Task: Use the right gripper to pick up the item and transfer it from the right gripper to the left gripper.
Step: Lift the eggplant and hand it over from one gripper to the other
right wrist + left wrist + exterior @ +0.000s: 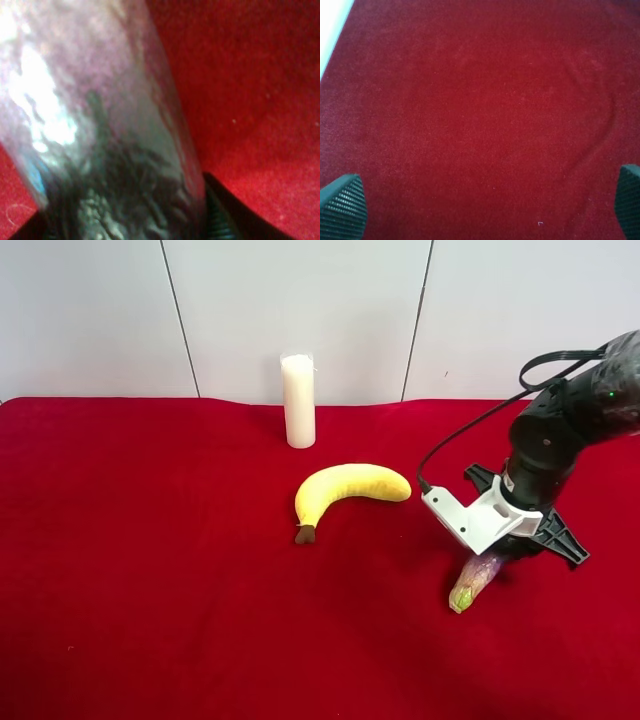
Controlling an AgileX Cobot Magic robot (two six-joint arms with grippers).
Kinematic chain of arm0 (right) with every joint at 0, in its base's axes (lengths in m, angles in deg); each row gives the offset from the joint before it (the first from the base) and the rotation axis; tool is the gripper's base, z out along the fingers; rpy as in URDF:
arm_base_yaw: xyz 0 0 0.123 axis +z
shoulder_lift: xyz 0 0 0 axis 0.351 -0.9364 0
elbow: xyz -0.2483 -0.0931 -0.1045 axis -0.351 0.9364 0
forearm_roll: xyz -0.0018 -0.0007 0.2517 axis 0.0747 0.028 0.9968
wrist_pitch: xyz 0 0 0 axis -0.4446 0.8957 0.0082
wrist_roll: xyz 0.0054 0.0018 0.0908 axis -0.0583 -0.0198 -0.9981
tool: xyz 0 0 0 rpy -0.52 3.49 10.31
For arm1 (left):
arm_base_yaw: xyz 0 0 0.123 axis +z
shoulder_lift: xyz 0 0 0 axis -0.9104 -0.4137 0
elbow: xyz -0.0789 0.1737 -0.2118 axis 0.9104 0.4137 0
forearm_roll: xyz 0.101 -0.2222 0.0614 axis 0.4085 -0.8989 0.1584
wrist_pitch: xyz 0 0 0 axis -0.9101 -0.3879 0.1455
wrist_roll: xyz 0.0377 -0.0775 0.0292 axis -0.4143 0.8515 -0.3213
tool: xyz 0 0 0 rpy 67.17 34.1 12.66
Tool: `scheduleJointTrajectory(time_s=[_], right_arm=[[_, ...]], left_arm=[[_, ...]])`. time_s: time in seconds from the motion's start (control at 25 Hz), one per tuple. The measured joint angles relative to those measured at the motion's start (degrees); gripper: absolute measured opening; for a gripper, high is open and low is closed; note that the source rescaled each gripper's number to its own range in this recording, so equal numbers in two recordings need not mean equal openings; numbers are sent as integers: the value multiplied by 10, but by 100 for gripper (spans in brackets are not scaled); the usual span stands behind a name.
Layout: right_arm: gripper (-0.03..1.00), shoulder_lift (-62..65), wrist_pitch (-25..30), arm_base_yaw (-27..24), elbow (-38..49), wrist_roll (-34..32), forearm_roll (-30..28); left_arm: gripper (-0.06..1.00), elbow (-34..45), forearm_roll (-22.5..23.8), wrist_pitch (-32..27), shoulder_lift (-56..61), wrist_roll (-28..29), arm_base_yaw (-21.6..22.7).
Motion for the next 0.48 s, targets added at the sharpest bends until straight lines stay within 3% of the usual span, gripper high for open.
scheduleJointTrajectory(time_s=[0.48], right_arm=[[0,33,-3,0,0,0,29]], left_arm=[[100,0,0,0,0,0,0]])
